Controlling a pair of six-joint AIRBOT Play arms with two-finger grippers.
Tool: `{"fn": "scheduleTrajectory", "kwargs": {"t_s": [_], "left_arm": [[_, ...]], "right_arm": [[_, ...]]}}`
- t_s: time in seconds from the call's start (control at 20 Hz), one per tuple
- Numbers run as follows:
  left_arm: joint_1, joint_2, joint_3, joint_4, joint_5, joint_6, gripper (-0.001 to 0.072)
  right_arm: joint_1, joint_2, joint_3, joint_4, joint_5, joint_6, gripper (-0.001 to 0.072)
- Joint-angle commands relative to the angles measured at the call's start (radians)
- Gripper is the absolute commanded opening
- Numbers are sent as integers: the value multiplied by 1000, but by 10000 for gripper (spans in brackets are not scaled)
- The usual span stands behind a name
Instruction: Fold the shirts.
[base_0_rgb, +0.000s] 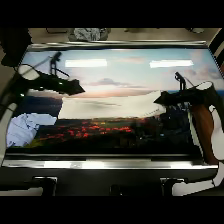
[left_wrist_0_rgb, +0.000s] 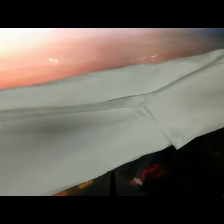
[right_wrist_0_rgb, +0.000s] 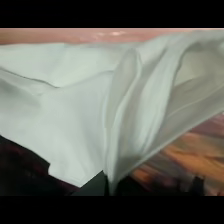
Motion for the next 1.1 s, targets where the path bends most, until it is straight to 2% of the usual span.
{"fn": "scheduleTrajectory", "kwargs": {"t_s": [0.0,0.1,0.3,0.6,0.75,0.9,1.0,1.05], "left_arm": [[-170,-119,-24,-24,92,-12,30],[-237,-185,-24,-84,154,-35,30],[-319,-288,-20,-322,273,-34,29],[-415,-423,108,-427,262,-35,30],[-472,-476,122,-571,263,-34,30],[-510,-521,124,-697,262,27,28],[-486,-504,124,-645,262,47,26],[-460,-478,124,-554,262,18,25]], "right_arm": [[4,169,2,-4,82,21,39],[4,262,2,-24,126,45,39],[4,435,2,-46,194,92,39],[4,607,2,-51,240,127,39],[4,648,2,-52,248,142,39],[4,652,2,-106,247,143,40],[4,626,2,-146,252,148,39],[4,602,2,-133,251,148,39]]}}
